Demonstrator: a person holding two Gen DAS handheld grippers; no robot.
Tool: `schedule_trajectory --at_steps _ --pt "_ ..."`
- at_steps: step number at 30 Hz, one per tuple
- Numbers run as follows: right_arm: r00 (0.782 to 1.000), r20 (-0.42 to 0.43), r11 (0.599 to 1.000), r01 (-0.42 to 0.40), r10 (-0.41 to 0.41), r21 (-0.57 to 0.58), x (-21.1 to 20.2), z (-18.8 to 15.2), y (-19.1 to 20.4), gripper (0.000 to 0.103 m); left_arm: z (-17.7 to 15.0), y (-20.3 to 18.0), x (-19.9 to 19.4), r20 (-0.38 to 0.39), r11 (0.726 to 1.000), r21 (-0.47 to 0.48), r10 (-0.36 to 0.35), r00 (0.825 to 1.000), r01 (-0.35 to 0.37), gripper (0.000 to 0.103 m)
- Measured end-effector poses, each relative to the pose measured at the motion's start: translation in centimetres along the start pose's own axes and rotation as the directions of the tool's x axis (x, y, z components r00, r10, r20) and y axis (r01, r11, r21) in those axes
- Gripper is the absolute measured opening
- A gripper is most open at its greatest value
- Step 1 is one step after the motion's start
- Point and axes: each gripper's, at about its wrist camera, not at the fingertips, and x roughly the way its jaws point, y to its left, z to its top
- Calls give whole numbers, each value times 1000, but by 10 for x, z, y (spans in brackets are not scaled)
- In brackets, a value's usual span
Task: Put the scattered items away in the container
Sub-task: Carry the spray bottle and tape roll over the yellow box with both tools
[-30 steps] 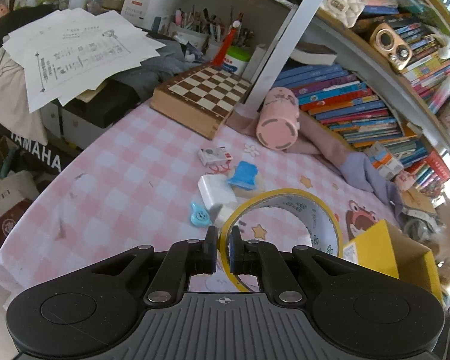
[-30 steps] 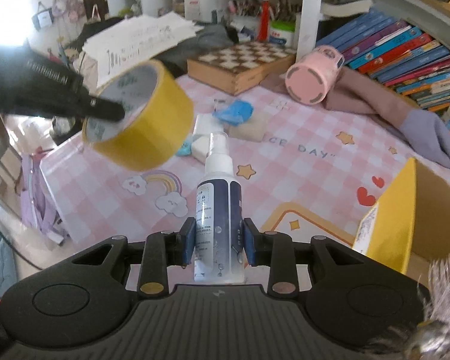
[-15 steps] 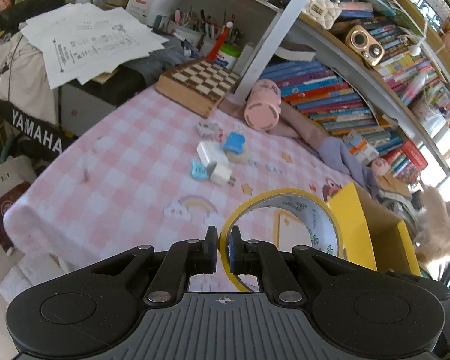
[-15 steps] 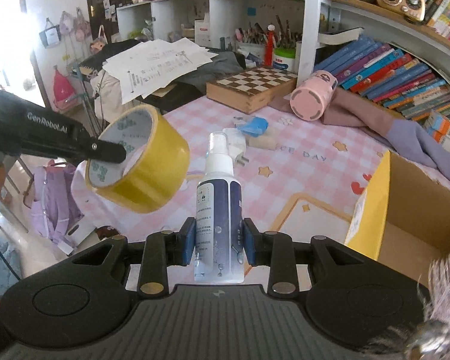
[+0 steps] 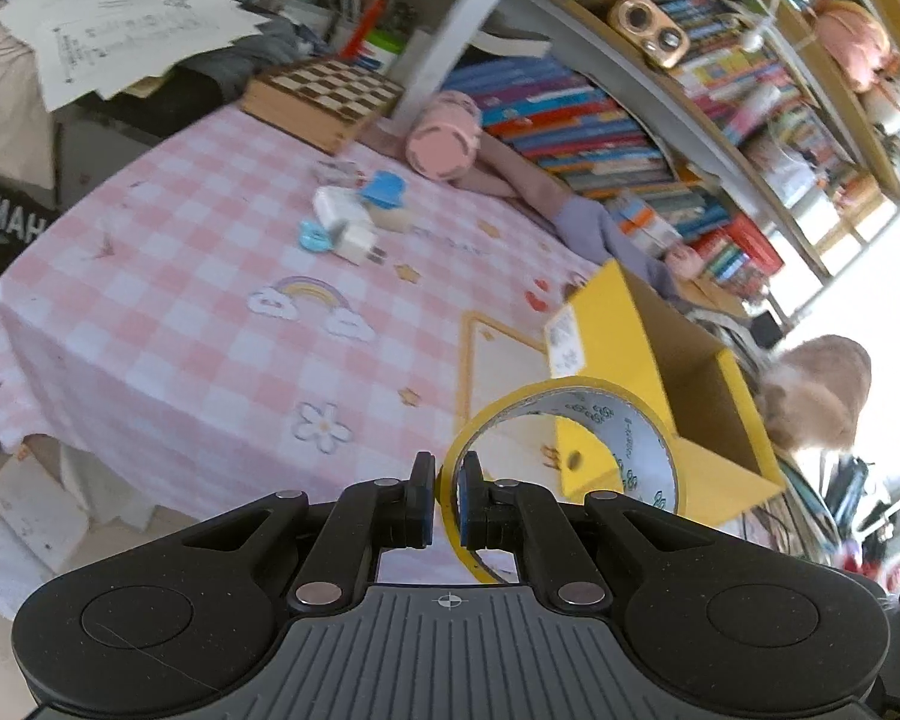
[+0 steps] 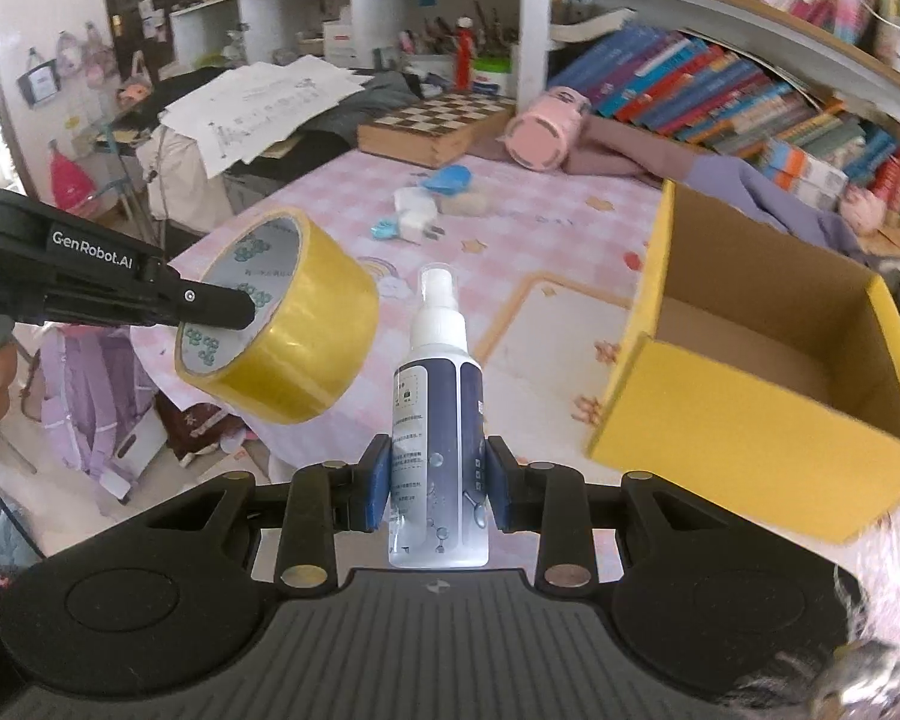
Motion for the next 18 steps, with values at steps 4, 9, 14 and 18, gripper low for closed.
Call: schedule_trajectory --at_steps 4,9,14,18 --pt "999 1 999 39 -39 36 -12 -11 -6 30 -3 -14 5 -22 999 35 -31 999 32 6" --pt "995 -16 990 100 -99 98 -27 -25 -20 30 -7 -36 18 -70 992 89 -83 994 89 6" --pt "986 -24 973 168 -167 160 -44 -38 -37 30 -11 -65 31 -118 975 155 -142 983 159 6" --pt "978 -37 957 211 -208 200 -53 -47 -53 30 -16 -88 46 -165 958 195 -178 970 209 6"
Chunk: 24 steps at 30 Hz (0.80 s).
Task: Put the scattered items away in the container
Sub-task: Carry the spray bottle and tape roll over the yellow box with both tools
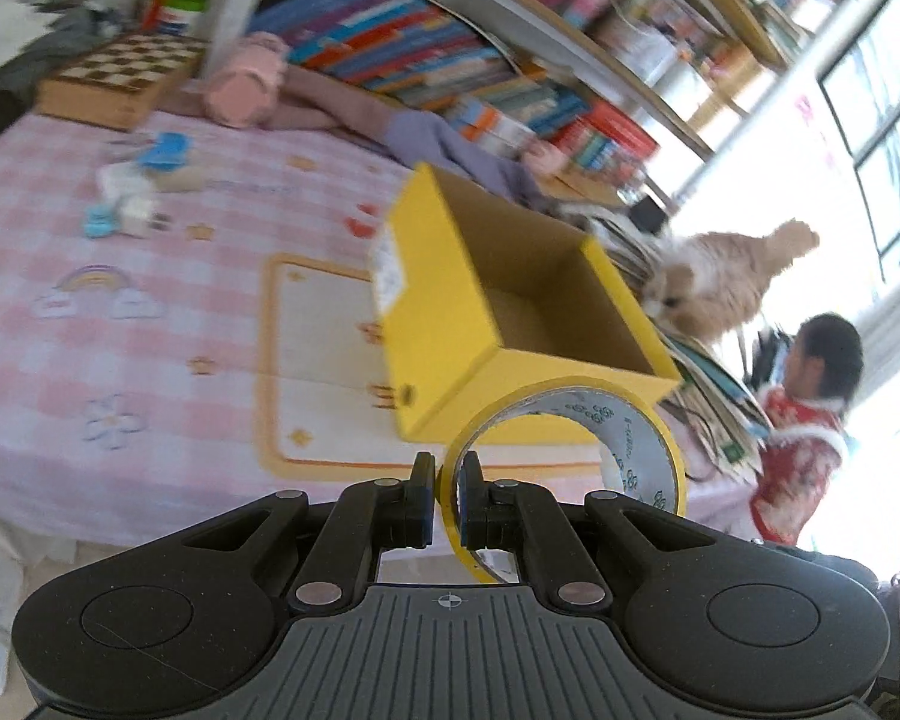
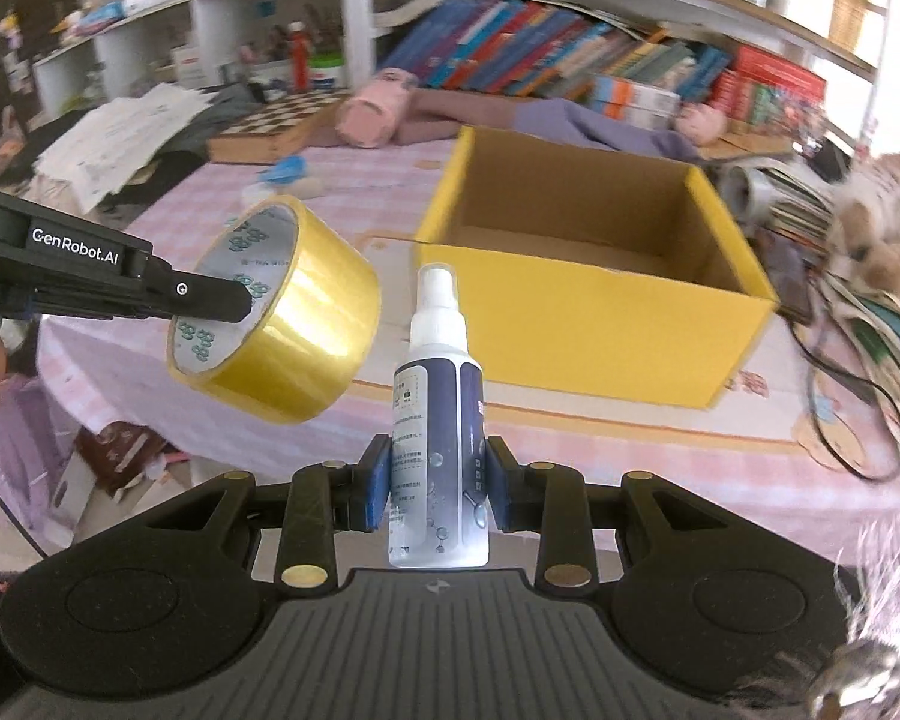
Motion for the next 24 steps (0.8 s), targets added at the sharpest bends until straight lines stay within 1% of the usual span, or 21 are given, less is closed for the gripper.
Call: schedule_trajectory --at_steps 3,7,11,14,17,19,24 --pt "1000 -5 999 23 -23 31 -2 -2 -15 30 5 -12 13 -19 1000 24 -19 1000 20 6" --pt "999 4 997 47 -47 56 -2 0 -32 30 13 -28 24 -25 997 63 -37 999 38 6" --pt "997 30 995 74 -76 74 -4 8 -50 30 24 -45 38 -26 993 96 -63 998 65 6" --pt "993 65 992 95 -101 89 -4 20 -66 30 35 -59 48 -13 989 128 -73 997 74 6" --pt "988 105 990 106 -116 93 -3 35 -83 30 47 -70 55 17 984 166 -67 998 63 6" --pt "985 130 991 106 -116 87 1 47 -94 30 55 -74 60 35 984 174 -56 998 49 6" --pt "984 156 995 78 -87 64 21 71 -119 30 70 -78 78 61 985 171 4 998 -15 6"
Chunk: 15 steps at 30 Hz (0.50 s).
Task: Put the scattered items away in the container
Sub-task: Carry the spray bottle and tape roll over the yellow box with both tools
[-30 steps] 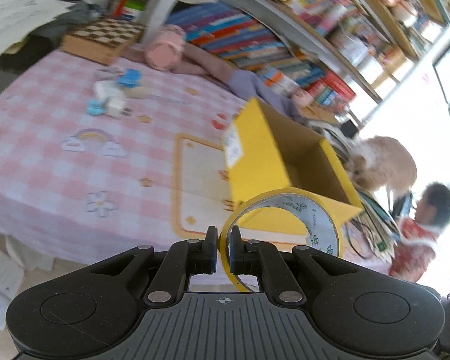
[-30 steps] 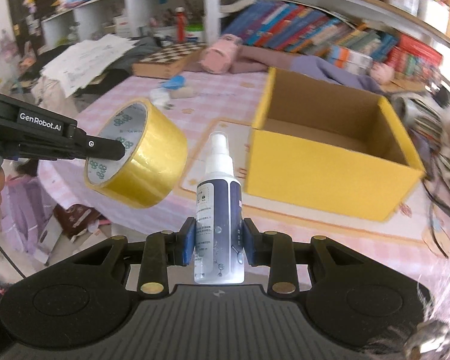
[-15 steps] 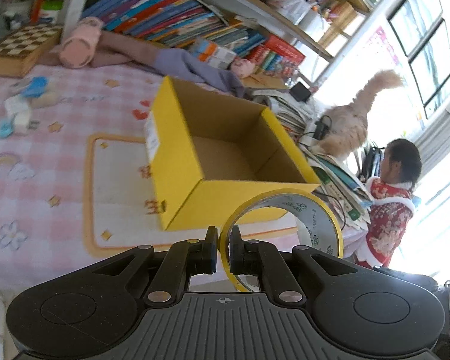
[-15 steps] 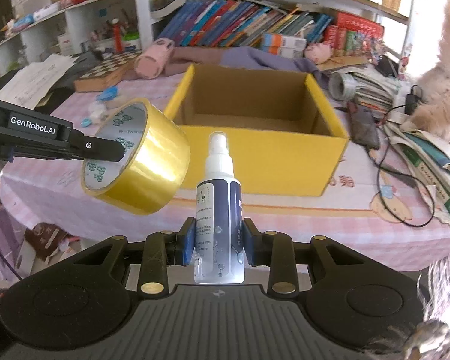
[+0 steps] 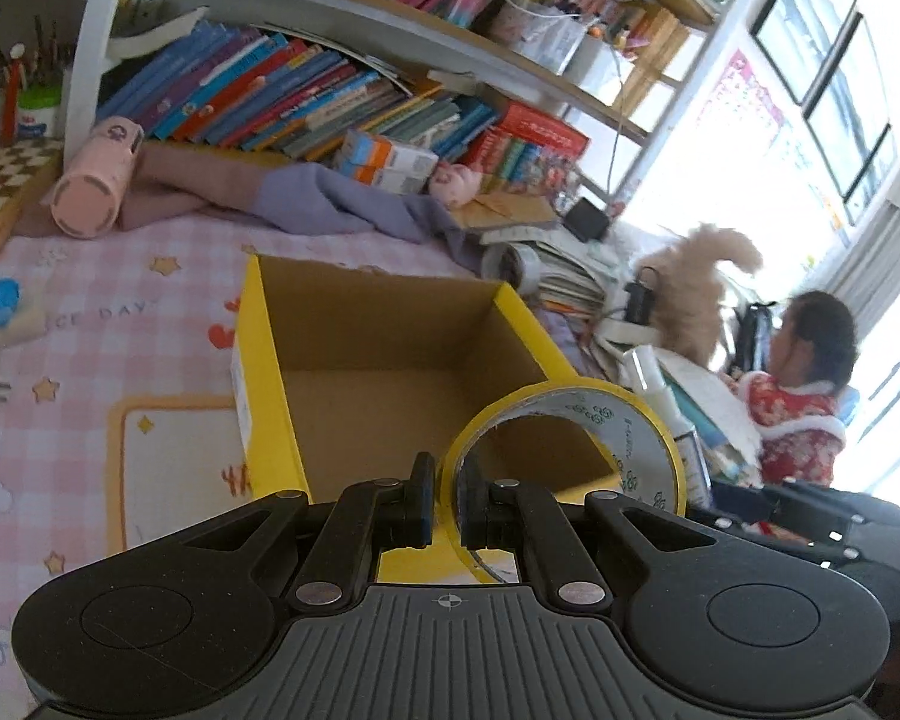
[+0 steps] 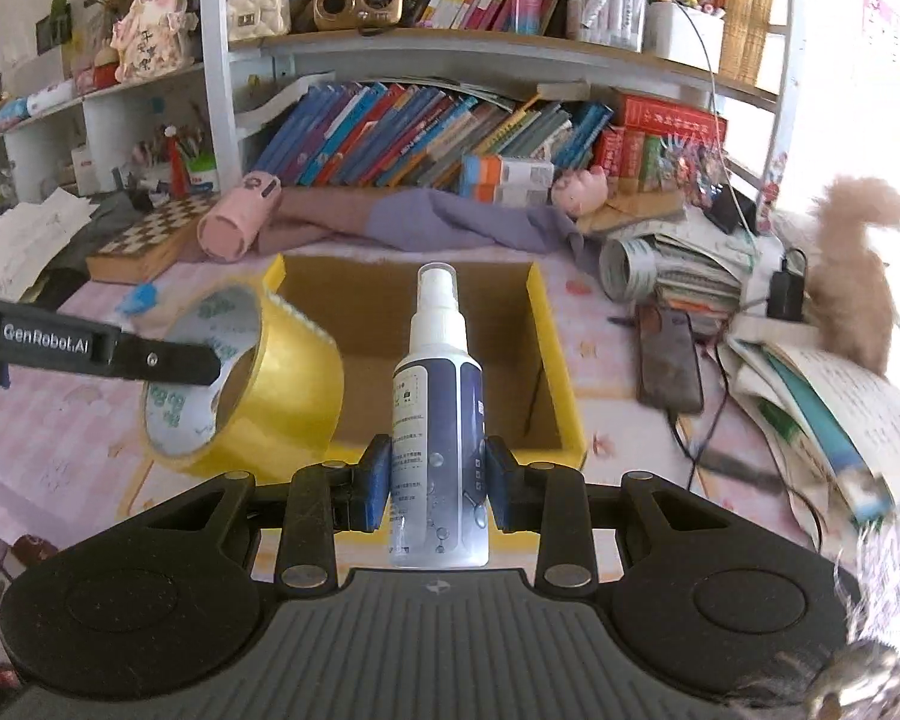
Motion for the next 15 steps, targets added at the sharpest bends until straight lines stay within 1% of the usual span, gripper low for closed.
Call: schedule_trajectory --at_steps 5,11,15 --pt "998 -15 998 -59 59 -23 36 14 -14 30 11 -3 25 -1 995 36 92 996 -92 7" --pt "991 -66 990 -122 118 -68 78 20 -21 30 18 -8 49 -8 984 75 163 987 -162 7" --pt "983 -118 983 -153 141 -99 103 20 -23 30 16 -12 69 -34 967 129 225 974 -219 8"
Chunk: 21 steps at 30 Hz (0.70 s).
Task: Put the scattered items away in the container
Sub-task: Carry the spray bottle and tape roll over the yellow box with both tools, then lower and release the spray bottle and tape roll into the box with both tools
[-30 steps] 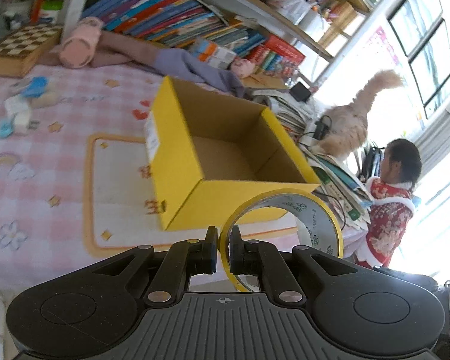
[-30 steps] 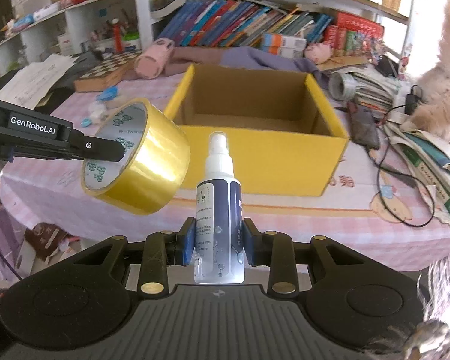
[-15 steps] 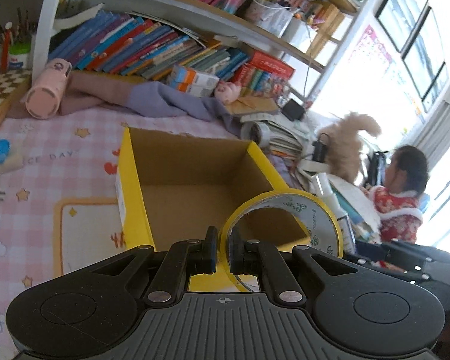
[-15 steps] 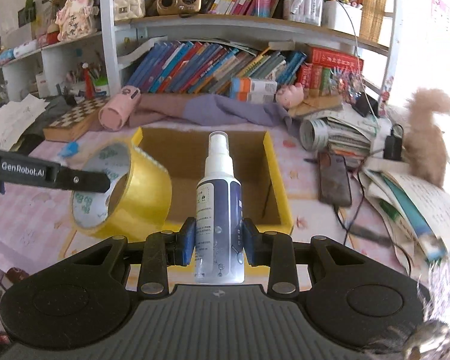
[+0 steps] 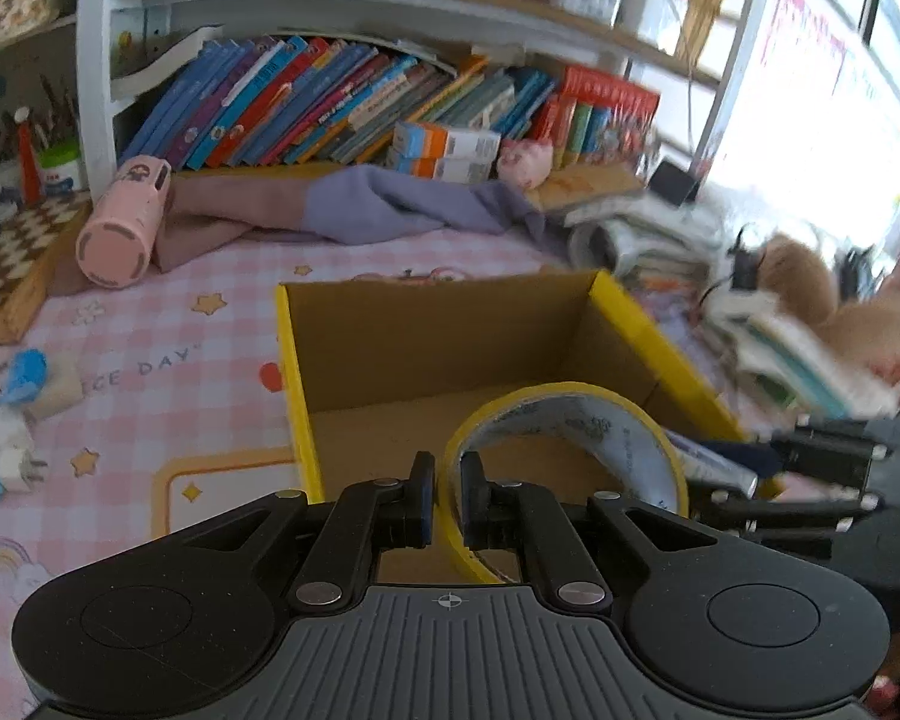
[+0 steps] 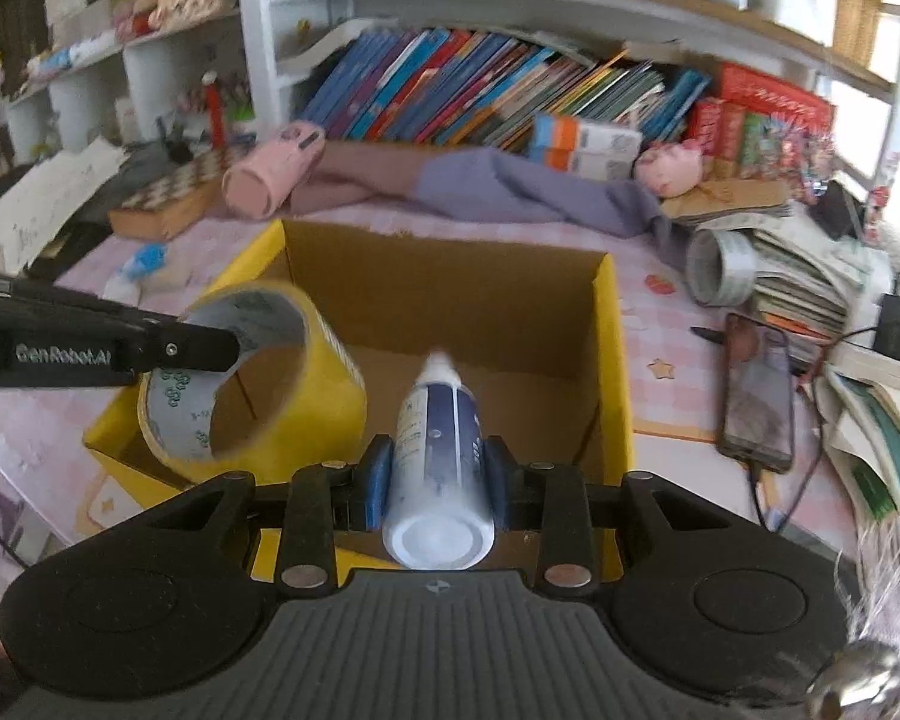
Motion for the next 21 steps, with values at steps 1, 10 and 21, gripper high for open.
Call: schedule_trajectory --at_steps 1,10,21 --pt "1000 -14 1000 -8 8 -7 6 0 -1 30 -1 -1 5 -13 1000 2 4 1000 -4 8" --pt "993 -71 995 -96 95 -2 36 2 -11 30 -2 -5 33 -60 993 87 88 994 -83 8" --pt "981 -100 985 -156 164 80 44 4 -22 30 -2 -15 40 -71 976 180 140 988 -125 10"
